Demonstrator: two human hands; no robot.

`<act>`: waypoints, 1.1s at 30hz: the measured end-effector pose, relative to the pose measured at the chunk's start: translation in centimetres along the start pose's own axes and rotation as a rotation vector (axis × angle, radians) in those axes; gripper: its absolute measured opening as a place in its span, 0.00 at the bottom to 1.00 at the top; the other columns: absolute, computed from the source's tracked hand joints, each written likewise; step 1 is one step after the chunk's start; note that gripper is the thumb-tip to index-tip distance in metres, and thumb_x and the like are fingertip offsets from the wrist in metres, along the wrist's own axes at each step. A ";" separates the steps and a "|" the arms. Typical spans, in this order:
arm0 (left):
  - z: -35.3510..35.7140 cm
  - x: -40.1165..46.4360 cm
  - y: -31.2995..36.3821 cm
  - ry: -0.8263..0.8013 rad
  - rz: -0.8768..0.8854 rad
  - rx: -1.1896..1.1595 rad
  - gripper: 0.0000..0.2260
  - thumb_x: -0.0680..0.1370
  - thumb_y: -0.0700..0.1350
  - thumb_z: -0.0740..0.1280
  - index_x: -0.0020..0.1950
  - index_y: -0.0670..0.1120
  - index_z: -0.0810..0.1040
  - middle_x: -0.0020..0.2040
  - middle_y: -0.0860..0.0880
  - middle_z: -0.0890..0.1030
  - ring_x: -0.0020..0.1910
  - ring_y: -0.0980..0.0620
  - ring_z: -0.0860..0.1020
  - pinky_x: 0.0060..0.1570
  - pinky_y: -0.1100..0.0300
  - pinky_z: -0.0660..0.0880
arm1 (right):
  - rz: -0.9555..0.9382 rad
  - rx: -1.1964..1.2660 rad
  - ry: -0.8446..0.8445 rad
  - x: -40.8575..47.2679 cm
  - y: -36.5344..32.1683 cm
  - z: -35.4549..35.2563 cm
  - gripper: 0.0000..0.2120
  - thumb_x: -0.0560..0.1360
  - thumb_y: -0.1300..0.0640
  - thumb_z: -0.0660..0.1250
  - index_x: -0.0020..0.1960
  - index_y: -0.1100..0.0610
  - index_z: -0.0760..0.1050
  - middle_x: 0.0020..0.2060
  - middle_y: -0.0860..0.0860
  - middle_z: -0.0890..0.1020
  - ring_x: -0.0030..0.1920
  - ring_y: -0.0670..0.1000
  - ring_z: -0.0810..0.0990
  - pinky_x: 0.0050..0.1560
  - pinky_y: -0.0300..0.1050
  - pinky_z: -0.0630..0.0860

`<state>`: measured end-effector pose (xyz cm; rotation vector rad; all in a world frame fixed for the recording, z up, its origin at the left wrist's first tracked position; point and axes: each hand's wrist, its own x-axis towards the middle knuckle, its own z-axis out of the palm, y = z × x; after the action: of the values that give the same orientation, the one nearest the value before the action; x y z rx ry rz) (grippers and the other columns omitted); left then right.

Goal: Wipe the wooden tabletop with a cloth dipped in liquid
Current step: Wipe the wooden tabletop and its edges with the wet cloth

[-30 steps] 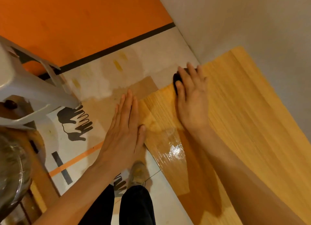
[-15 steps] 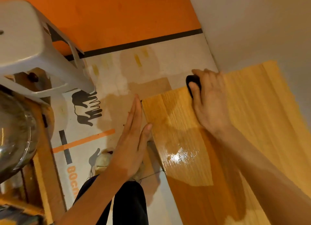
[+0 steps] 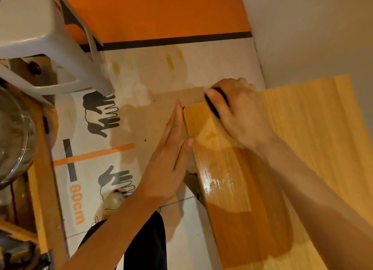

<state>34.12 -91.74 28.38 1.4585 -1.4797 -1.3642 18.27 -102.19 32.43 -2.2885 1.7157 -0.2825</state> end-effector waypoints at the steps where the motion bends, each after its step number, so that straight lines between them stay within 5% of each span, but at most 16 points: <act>1: -0.1 0.0 0.0 0.001 0.014 -0.011 0.28 0.85 0.53 0.52 0.83 0.53 0.42 0.82 0.61 0.45 0.79 0.67 0.45 0.75 0.73 0.45 | -0.083 0.005 -0.027 0.0 -2.4 1.1 0.20 0.82 0.45 0.51 0.52 0.56 0.77 0.45 0.52 0.81 0.46 0.53 0.76 0.52 0.51 0.70; 5: -1.1 0.1 -0.5 -0.025 0.076 -0.050 0.26 0.87 0.51 0.51 0.83 0.50 0.45 0.83 0.59 0.46 0.80 0.64 0.45 0.77 0.67 0.46 | -0.185 0.089 -0.182 0.7 -3.0 0.4 0.19 0.82 0.44 0.52 0.54 0.55 0.76 0.47 0.50 0.81 0.47 0.51 0.77 0.52 0.49 0.71; 8: -1.6 -0.3 -1.0 -0.068 0.074 -0.102 0.25 0.87 0.51 0.49 0.83 0.50 0.46 0.83 0.59 0.46 0.81 0.61 0.45 0.80 0.58 0.47 | -0.021 0.021 -0.120 0.5 1.9 -2.1 0.19 0.82 0.45 0.52 0.55 0.58 0.76 0.49 0.54 0.81 0.50 0.56 0.77 0.51 0.49 0.71; 11: -1.5 -0.9 -0.9 -0.078 0.085 -0.147 0.24 0.87 0.48 0.49 0.82 0.50 0.47 0.82 0.60 0.47 0.80 0.64 0.45 0.78 0.67 0.46 | 0.113 0.004 -0.046 -0.2 1.4 -1.6 0.20 0.82 0.46 0.52 0.56 0.59 0.76 0.50 0.55 0.80 0.52 0.56 0.75 0.51 0.46 0.69; 16: -1.8 -1.0 -0.5 -0.101 0.053 -0.226 0.24 0.87 0.41 0.50 0.81 0.52 0.47 0.80 0.63 0.48 0.78 0.71 0.47 0.73 0.76 0.46 | -0.029 0.114 -0.116 -0.9 -5.7 1.5 0.16 0.82 0.49 0.54 0.59 0.55 0.75 0.52 0.49 0.79 0.53 0.51 0.74 0.59 0.50 0.69; 20: -2.2 -0.6 -0.9 -0.027 -0.010 -0.352 0.25 0.84 0.43 0.50 0.82 0.49 0.53 0.81 0.58 0.54 0.77 0.71 0.52 0.72 0.77 0.49 | 0.088 0.122 0.054 -3.3 -6.9 2.3 0.19 0.83 0.52 0.56 0.71 0.58 0.69 0.67 0.53 0.74 0.72 0.53 0.65 0.77 0.50 0.51; 23: -2.0 0.4 -0.6 -0.018 -0.028 -0.452 0.25 0.83 0.45 0.48 0.81 0.47 0.55 0.81 0.57 0.57 0.78 0.67 0.55 0.73 0.75 0.52 | 0.153 0.149 0.093 -7.0 -8.3 3.1 0.21 0.82 0.56 0.58 0.74 0.60 0.65 0.74 0.55 0.65 0.77 0.54 0.55 0.76 0.58 0.55; 27: -2.1 1.1 -0.5 -0.073 0.005 -0.415 0.26 0.83 0.45 0.46 0.81 0.45 0.58 0.81 0.53 0.60 0.78 0.65 0.58 0.71 0.76 0.54 | 0.172 0.074 0.164 -11.3 -8.4 3.4 0.22 0.81 0.57 0.60 0.73 0.61 0.66 0.74 0.56 0.65 0.77 0.56 0.56 0.73 0.62 0.58; 33: -2.3 1.5 -0.5 -0.097 -0.016 -0.389 0.26 0.82 0.46 0.47 0.81 0.45 0.58 0.81 0.52 0.61 0.76 0.66 0.58 0.68 0.79 0.54 | 0.245 -0.015 0.214 -6.7 -9.4 4.9 0.23 0.80 0.64 0.62 0.74 0.61 0.63 0.74 0.59 0.63 0.77 0.58 0.55 0.75 0.61 0.56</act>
<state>36.17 -93.64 28.19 1.1719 -1.1763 -1.6441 26.50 -92.81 30.87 -2.0917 2.0860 -0.4777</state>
